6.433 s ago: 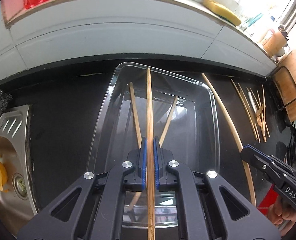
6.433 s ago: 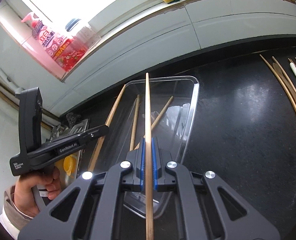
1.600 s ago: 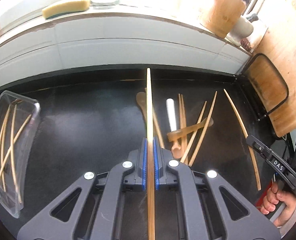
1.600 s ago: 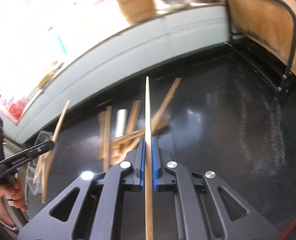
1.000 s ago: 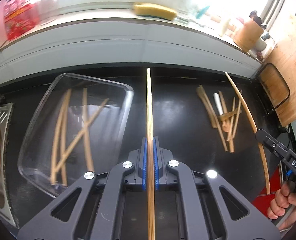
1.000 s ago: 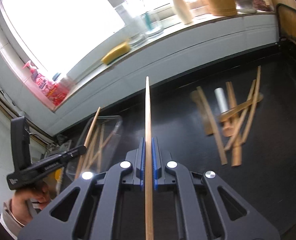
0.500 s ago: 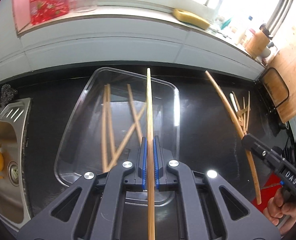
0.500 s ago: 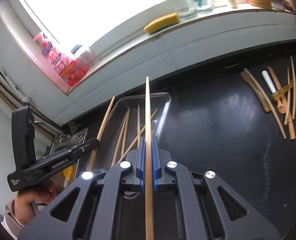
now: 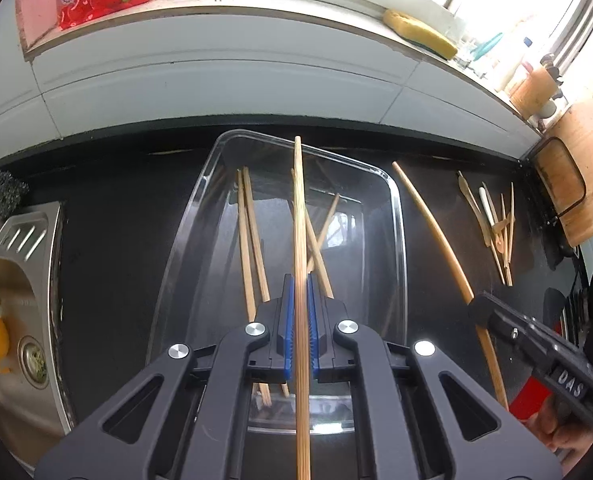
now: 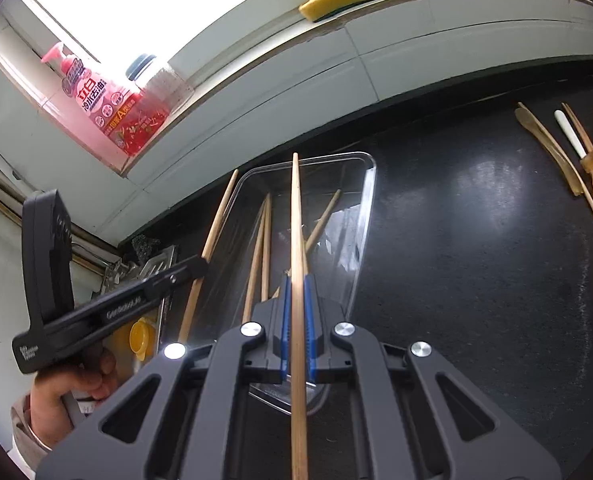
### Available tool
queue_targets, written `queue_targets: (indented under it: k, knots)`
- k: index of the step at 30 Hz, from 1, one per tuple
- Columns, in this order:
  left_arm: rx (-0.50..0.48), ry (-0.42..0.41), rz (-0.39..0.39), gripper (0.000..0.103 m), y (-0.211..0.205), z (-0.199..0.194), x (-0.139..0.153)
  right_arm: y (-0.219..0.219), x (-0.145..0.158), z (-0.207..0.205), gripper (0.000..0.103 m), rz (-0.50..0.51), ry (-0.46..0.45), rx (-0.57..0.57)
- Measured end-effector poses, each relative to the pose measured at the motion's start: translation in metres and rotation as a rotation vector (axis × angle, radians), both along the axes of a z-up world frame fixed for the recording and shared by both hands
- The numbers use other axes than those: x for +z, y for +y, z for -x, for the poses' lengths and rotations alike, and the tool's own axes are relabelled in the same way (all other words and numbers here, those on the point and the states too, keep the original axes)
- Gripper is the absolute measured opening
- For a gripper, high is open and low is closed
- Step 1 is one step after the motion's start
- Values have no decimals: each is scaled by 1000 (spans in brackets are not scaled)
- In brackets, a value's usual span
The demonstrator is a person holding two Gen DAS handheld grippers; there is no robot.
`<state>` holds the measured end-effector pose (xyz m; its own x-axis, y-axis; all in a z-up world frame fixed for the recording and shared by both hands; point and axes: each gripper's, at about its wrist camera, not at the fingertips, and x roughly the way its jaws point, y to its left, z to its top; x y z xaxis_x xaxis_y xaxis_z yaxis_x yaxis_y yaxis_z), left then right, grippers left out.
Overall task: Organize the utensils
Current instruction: 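Carry both held chopsticks over the clear plastic tray, then open both tools to drop the chopsticks into the tray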
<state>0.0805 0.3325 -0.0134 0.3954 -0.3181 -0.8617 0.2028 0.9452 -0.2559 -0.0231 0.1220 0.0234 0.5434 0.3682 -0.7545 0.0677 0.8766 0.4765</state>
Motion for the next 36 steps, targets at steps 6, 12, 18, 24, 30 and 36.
queue_targets:
  k: [6,12,18,24,30,36]
  knots:
    - [0,27,6,6,10,-15,-8,4,0,-8,7,7,-1,-8]
    - [-11,54,12,6,10,-23,-18,8,-8,-15,7,1,28,-15]
    - [-12,73,15,6,13,-29,-26,16,-13,-22,7,5,42,-5]
    - [-5,95,17,6,19,-35,-35,21,-24,-29,7,3,76,-11]
    - [-18,111,15,6,19,-42,-42,28,-34,-38,7,2,101,-11]
    - [-19,122,13,6,15,-47,-47,35,-40,-46,7,-1,120,-14]
